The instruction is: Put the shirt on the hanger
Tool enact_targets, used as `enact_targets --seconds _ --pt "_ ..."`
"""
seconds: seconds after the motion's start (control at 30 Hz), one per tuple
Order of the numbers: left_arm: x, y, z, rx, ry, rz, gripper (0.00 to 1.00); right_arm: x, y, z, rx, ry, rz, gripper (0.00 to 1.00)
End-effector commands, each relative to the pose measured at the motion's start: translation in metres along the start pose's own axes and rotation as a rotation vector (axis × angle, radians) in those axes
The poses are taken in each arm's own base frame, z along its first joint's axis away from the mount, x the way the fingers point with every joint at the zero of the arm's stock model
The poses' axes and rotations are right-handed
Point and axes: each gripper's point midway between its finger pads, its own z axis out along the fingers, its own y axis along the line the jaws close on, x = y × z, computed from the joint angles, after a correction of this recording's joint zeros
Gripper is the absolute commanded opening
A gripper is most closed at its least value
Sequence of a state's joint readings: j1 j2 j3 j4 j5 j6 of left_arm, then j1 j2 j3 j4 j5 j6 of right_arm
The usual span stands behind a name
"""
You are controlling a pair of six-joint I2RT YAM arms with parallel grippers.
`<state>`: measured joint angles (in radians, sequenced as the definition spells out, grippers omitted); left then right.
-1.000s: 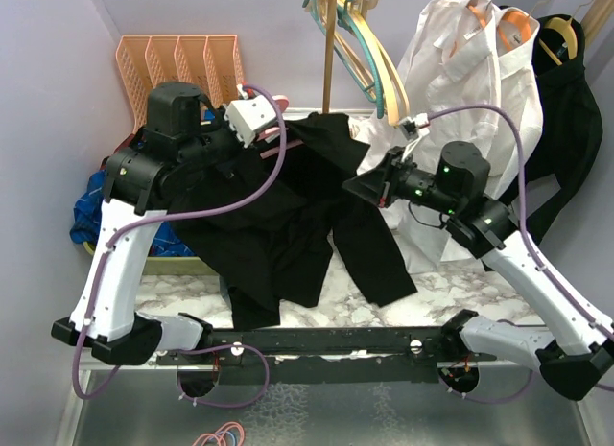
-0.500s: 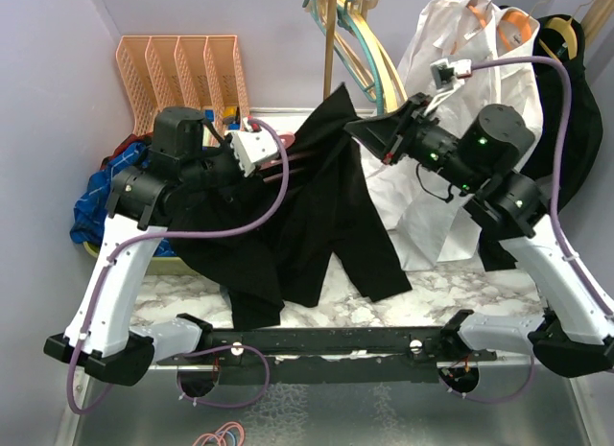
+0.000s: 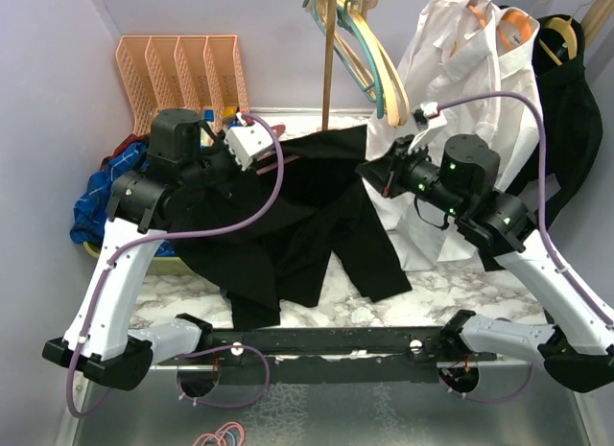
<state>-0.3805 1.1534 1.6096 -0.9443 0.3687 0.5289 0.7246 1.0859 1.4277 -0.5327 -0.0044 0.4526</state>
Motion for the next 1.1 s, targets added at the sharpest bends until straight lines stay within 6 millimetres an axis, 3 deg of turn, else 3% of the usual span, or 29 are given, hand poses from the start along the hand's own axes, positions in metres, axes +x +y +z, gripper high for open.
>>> enact_targets --seconds 0.0,0.07,0.13,0.17,0.2,0.27,0.3,0.43,0.53,0.63,0.77,0.87,0.9,1.0,1.03,1.07 --pt "-0.042 0.019 -0.024 -0.08 -0.117 -0.011 0.0 0.04 0.006 -0.001 -0.101 0.122 -0.05 0.01" --pt "-0.05 0.011 -0.031 -0.031 -0.139 0.009 0.0 0.049 0.009 0.0 -0.139 0.143 -0.073 0.03" --pt "-0.053 -0.005 -0.036 0.049 -0.153 0.035 0.0 0.041 0.003 -0.003 -0.11 0.107 -0.108 0.16" --pt "-0.051 -0.013 -0.037 0.088 -0.151 0.048 0.0 0.034 -0.001 -0.006 -0.086 0.076 -0.136 0.31" --pt "-0.048 -0.018 -0.038 0.115 -0.145 0.062 0.0 0.026 -0.005 -0.009 -0.066 0.043 -0.172 0.56" --pt "-0.039 -0.024 -0.039 0.135 -0.121 0.08 0.0 0.007 -0.009 -0.019 -0.033 -0.021 -0.25 0.95" --pt "-0.035 -0.024 -0.039 0.131 -0.109 0.093 0.0 -0.003 -0.009 -0.026 -0.029 -0.051 -0.287 1.0" --pt "-0.015 -0.029 -0.037 0.146 -0.052 0.139 0.0 -0.035 -0.002 -0.052 -0.042 -0.168 -0.42 0.99" --pt "-0.005 -0.031 -0.034 0.159 -0.029 0.158 0.0 -0.047 0.006 -0.06 -0.076 -0.218 -0.483 1.0" --pt "-0.002 -0.039 -0.034 0.204 -0.034 0.199 0.0 -0.028 0.026 -0.052 -0.225 -0.171 -0.563 0.95" --pt "0.0 -0.061 -0.038 0.327 -0.076 0.295 0.0 0.022 0.041 -0.039 -0.446 -0.066 -0.682 0.91" --pt "0.006 -0.075 -0.041 0.404 -0.104 0.405 0.0 0.036 0.048 -0.039 -0.532 -0.073 -0.723 0.88" --pt "0.007 -0.077 -0.041 0.42 -0.112 0.438 0.0 0.036 0.049 -0.037 -0.539 -0.085 -0.731 0.8" --pt "0.012 -0.088 -0.044 0.48 -0.132 0.501 0.0 0.038 0.039 -0.019 -0.486 -0.083 -0.753 0.32" --pt "0.012 -0.089 -0.044 0.487 -0.14 0.512 0.0 0.041 0.035 -0.011 -0.475 -0.064 -0.757 0.27" --pt "0.011 -0.09 -0.044 0.492 -0.15 0.522 0.0 0.048 0.033 -0.006 -0.483 -0.032 -0.763 0.31"
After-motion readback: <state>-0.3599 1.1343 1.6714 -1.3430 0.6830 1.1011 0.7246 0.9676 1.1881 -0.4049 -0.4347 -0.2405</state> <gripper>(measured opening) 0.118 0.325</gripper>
